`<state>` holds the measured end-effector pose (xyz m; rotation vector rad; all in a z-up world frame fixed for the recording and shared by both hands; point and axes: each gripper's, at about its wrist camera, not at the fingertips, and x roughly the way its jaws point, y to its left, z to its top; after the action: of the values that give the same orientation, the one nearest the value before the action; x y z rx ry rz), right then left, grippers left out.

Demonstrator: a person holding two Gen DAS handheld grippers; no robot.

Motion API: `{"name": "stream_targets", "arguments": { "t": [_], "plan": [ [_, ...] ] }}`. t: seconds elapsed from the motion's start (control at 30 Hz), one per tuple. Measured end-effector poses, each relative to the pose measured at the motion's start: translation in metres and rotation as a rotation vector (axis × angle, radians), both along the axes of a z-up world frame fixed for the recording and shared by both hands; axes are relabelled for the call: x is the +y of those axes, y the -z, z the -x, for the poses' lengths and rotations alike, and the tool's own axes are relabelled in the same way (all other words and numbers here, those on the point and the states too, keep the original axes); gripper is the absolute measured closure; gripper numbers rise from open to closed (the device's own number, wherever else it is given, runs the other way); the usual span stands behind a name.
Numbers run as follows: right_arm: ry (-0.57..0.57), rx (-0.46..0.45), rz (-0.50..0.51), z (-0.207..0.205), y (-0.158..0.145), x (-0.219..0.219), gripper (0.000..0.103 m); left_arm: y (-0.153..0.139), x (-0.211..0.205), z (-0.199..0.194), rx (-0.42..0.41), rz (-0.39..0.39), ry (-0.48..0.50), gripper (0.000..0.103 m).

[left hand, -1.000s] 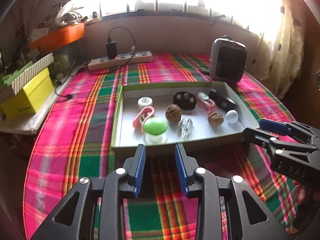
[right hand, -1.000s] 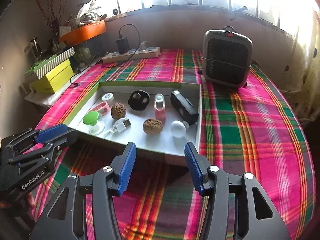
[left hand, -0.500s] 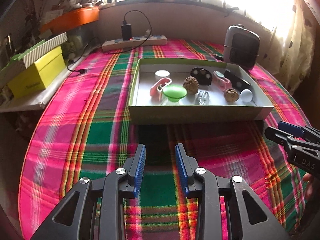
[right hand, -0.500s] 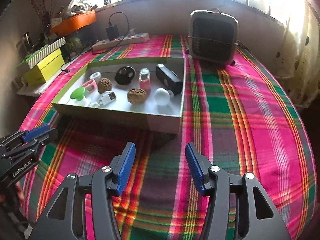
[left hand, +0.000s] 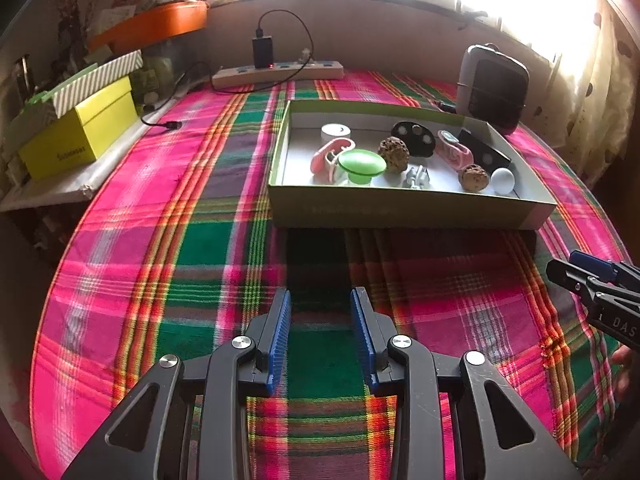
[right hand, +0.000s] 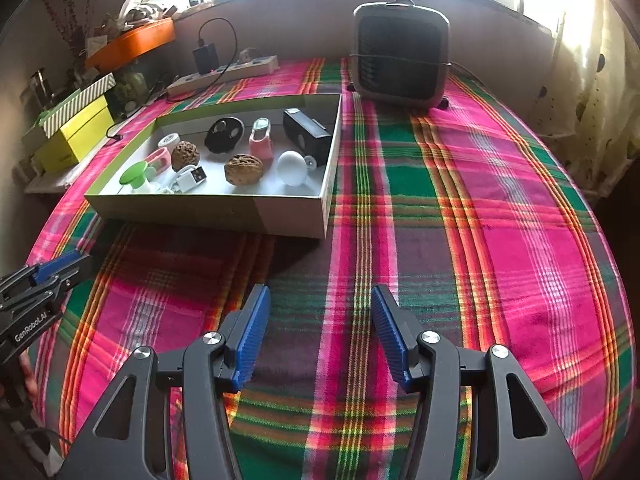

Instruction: Organize objects

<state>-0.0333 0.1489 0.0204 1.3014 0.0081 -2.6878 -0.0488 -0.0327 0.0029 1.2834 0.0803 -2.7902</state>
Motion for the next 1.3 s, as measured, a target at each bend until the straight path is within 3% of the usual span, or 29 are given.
{"name": "stream_targets", "arguments": {
  "t": [0.2,0.33,0.53,1.3],
  "plan": [
    [0.006,0.007,-0.055,-0.006,0.002,-0.001,0.049,0.000,0.004,-0.002,0.001,0.004,0.002,0.073],
    [0.013,0.008,-0.061,-0.010,0.003,0.001,0.040,0.001,0.009,-0.004,-0.001,0.019,0.000,0.072],
    [0.027,0.011,-0.066,-0.013,0.003,0.001,0.038,0.002,0.011,-0.006,0.002,0.026,-0.018,0.071],
    [0.047,0.018,-0.068,-0.016,0.004,0.000,0.036,0.002,0.012,-0.008,0.008,0.030,-0.030,0.071]
  ]
}}
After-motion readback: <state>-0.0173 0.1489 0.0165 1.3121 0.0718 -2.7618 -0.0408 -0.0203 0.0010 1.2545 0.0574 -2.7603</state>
